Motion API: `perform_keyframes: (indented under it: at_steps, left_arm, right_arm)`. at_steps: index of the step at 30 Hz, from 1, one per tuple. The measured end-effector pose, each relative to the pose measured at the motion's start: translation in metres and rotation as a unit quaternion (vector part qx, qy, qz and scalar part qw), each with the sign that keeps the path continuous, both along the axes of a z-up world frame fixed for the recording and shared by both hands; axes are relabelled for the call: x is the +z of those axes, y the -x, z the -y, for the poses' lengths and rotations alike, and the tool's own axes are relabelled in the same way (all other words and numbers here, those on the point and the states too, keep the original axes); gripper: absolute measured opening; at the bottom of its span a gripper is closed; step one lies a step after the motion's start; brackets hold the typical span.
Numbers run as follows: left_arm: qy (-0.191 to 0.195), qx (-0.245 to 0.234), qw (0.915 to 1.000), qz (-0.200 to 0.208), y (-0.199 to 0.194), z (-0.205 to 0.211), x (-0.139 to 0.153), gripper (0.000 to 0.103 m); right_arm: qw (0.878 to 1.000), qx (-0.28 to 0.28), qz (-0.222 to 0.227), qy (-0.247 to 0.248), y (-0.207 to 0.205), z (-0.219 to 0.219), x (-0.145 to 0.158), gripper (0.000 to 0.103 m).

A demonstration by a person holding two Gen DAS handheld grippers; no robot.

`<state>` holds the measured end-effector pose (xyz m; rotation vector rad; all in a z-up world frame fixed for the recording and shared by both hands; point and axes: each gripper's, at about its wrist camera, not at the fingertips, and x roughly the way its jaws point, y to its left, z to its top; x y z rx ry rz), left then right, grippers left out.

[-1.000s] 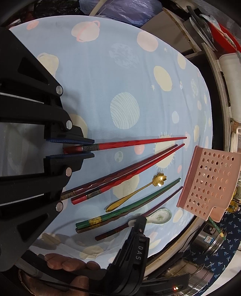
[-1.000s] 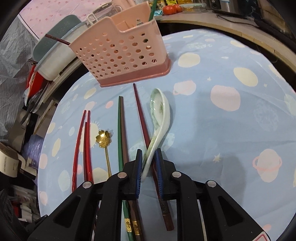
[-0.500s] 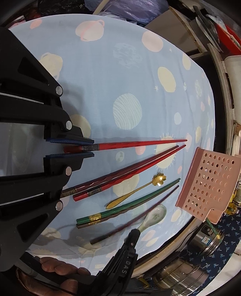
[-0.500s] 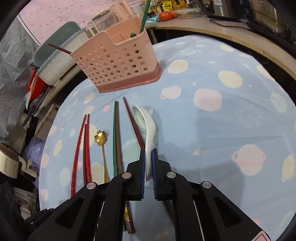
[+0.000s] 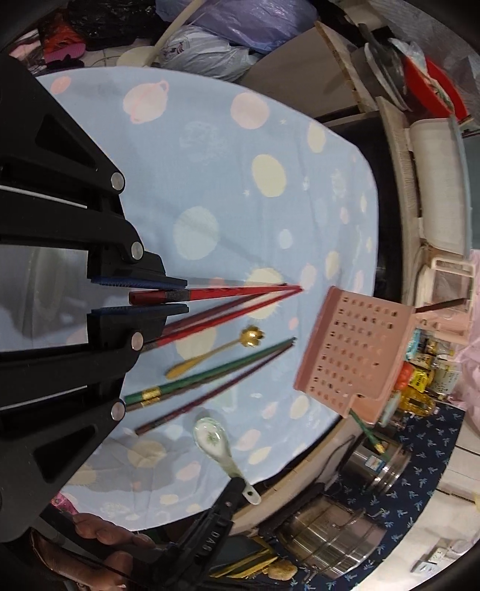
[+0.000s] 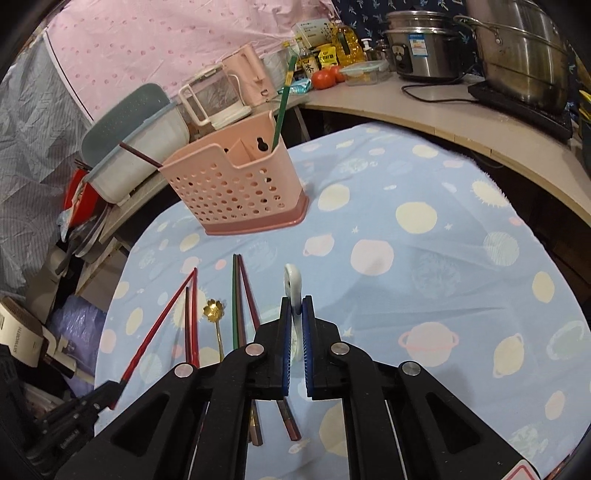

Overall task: Organize utensils
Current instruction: 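Lift the red chopstick and white spoon and carry both over the pink holder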

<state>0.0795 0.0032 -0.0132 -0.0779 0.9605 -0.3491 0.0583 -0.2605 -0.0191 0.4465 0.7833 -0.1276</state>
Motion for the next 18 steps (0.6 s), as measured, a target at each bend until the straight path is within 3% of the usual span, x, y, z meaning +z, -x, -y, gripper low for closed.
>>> perform_keyframes:
  at_steps: [5,6,13,18]
  left_arm:
    - [0.004,0.004,0.9995,0.03,-0.009,-0.001,0.028,0.007]
    - [0.006,0.004,0.9993,0.036,-0.012,-0.002,0.033,0.0]
    - [0.007,0.014,0.9952,0.096,-0.042,0.001,0.081,0.0]
    - [0.016,0.023,0.9951,0.095,-0.048,-0.008,0.086,0.0]
  right_arm:
    - [1.0,0.001,0.015,0.006,0.0,0.002,0.013,0.006]
    - [1.0,0.001,0.017,0.008,0.0,0.002,0.017,0.006]
    - [0.999,0.004,0.042,0.019,-0.01,0.002,0.04,0.006]
    - [0.999,0.006,0.043,0.019,-0.009,0.0,0.039,0.006]
